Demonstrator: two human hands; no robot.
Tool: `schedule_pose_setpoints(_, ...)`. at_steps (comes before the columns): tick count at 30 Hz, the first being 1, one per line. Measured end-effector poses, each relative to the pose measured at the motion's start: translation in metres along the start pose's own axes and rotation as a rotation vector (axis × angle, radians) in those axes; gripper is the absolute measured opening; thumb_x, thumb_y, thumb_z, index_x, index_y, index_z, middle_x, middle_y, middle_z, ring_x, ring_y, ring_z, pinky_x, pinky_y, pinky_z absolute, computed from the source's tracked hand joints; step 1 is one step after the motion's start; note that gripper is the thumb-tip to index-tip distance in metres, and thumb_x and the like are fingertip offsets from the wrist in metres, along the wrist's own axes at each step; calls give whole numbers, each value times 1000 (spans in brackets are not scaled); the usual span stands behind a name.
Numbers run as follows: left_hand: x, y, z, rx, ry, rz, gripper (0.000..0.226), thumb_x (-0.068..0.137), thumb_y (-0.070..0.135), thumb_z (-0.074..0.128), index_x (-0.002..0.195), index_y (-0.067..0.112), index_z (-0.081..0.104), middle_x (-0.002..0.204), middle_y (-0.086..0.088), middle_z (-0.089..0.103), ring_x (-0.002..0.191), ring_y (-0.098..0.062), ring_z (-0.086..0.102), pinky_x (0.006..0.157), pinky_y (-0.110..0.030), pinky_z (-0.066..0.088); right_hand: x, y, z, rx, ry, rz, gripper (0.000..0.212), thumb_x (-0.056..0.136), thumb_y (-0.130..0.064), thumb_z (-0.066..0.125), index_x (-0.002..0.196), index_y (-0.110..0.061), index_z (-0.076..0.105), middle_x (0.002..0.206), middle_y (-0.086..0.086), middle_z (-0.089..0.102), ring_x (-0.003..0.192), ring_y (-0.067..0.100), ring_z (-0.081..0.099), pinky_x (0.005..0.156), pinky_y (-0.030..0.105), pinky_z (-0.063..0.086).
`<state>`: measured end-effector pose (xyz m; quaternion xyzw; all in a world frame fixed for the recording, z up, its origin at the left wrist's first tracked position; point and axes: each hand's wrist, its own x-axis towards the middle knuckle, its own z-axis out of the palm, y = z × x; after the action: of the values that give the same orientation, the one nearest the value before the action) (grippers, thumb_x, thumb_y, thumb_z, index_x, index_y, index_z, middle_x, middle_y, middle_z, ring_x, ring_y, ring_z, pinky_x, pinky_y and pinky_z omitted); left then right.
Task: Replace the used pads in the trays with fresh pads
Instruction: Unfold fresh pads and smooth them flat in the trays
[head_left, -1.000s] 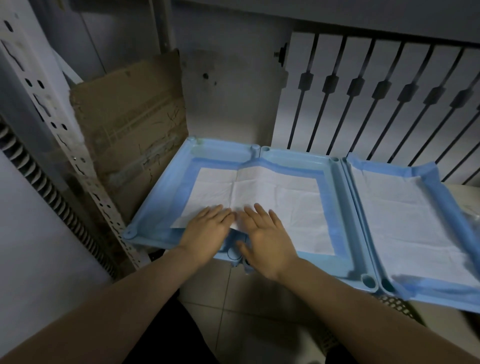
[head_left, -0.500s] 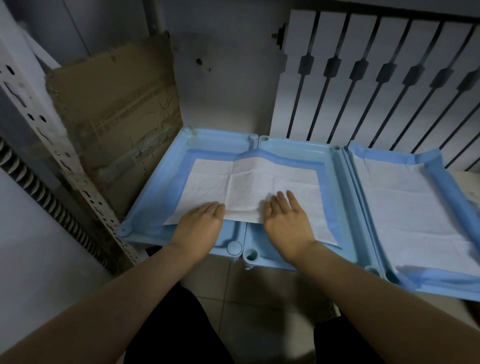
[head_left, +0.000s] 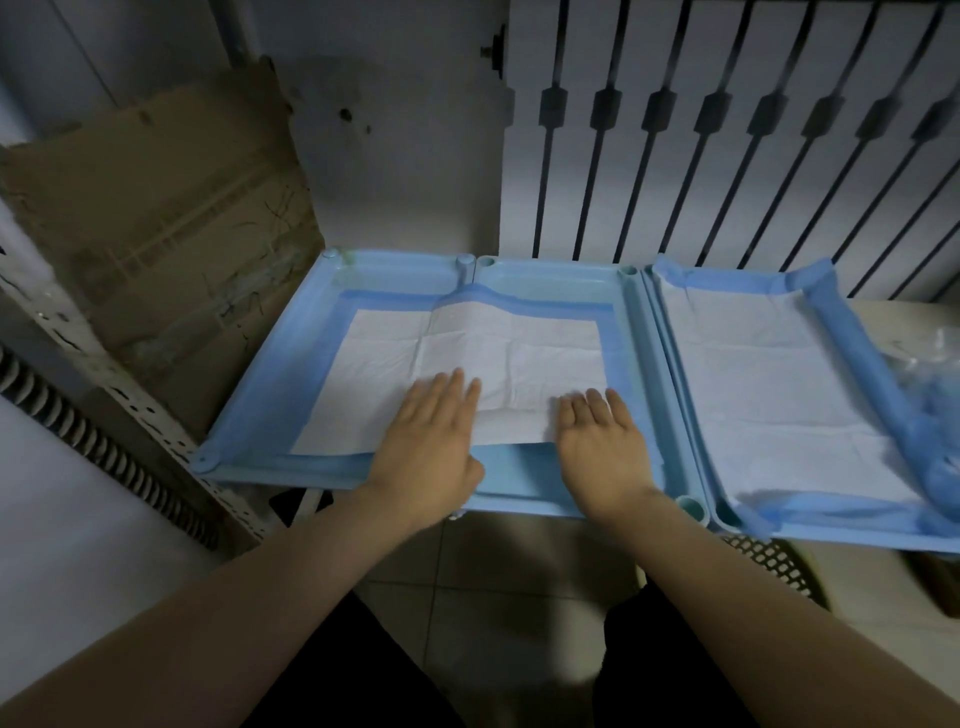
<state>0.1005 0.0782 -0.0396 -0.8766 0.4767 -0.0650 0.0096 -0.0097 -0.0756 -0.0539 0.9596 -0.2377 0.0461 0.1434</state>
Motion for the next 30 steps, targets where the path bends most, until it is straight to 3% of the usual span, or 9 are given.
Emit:
schedule_pose_setpoints(9, 34, 59, 14, 8, -54, 112, 59, 96, 8, 26, 153, 7, 9, 161, -10, 13, 148, -21, 12, 121, -36, 7, -9, 9, 21, 83, 102, -52, 50, 82, -6, 29, 115, 8, 64, 110, 26, 67, 111, 40, 62, 102, 53, 44)
schedule_pose_setpoints(11, 34, 58, 14, -13, -33, 127, 65, 85, 8, 11, 148, -1, 27, 153, -17, 32, 142, -26, 32, 117, -39, 22, -9, 16, 25, 70, 100, -29, 49, 82, -5, 29, 113, 11, 64, 106, 27, 68, 109, 40, 63, 102, 53, 44)
schedule_pose_setpoints(14, 39, 50, 23, 5, -7, 113, 66, 72, 5, 16, 115, -9, 64, 114, -24, 67, 103, -34, 68, 87, -49, 53, -14, 32, 30, 73, 75, 75, 48, 81, -4, 30, 108, 14, 64, 101, 29, 69, 106, 41, 63, 101, 56, 44)
schedule_pose_setpoints(16, 38, 49, 22, -23, -13, 104, 62, 74, -2, 21, 122, -9, 59, 123, -25, 62, 112, -34, 63, 95, -49, 48, -18, 46, 32, 63, 77, 140, 48, 80, -4, 29, 105, 14, 66, 98, 28, 69, 104, 41, 63, 101, 57, 44)
schedule_pose_setpoints(18, 38, 50, 17, -57, -48, 107, 62, 83, -7, 26, 145, -3, 31, 151, -19, 35, 140, -28, 35, 117, -40, 24, -21, 57, 33, 58, 106, 181, 48, 77, -4, 28, 99, 13, 68, 89, 26, 70, 102, 41, 64, 101, 57, 43)
schedule_pose_setpoints(21, 41, 52, 10, -52, -86, 87, 64, 92, -5, 29, 152, 6, 11, 160, -10, 14, 148, -19, 13, 120, -32, 6, -24, 62, 33, 94, 87, 214, 49, 76, -4, 27, 96, 11, 69, 86, 25, 70, 106, 40, 63, 104, 57, 41)
schedule_pose_setpoints(26, 38, 54, 11, -47, -90, 58, 65, 93, -2, 31, 153, 9, 9, 161, -8, 11, 149, -19, 9, 121, -32, 4, -27, 56, 26, 159, 210, 26, 68, 76, -13, 46, 143, 1, 41, 141, 26, 47, 138, 43, 35, 116, 56, 18)
schedule_pose_setpoints(28, 38, 61, 10, -58, -87, 72, 62, 96, 3, 32, 153, 9, 10, 161, -8, 12, 149, -19, 10, 121, -32, 4, -25, 42, 23, 207, 228, -116, 78, 75, -20, 58, 148, -5, 35, 150, 18, 39, 142, 36, 30, 118, 55, 15)
schedule_pose_setpoints(30, 37, 65, 9, -72, -67, 84, 59, 97, 8, 35, 152, 8, 14, 160, -8, 16, 148, -18, 12, 121, -31, 4, -19, 25, 23, 234, 242, -180, 67, 80, -17, 60, 144, -6, 42, 148, 14, 44, 140, 32, 36, 118, 53, 20)
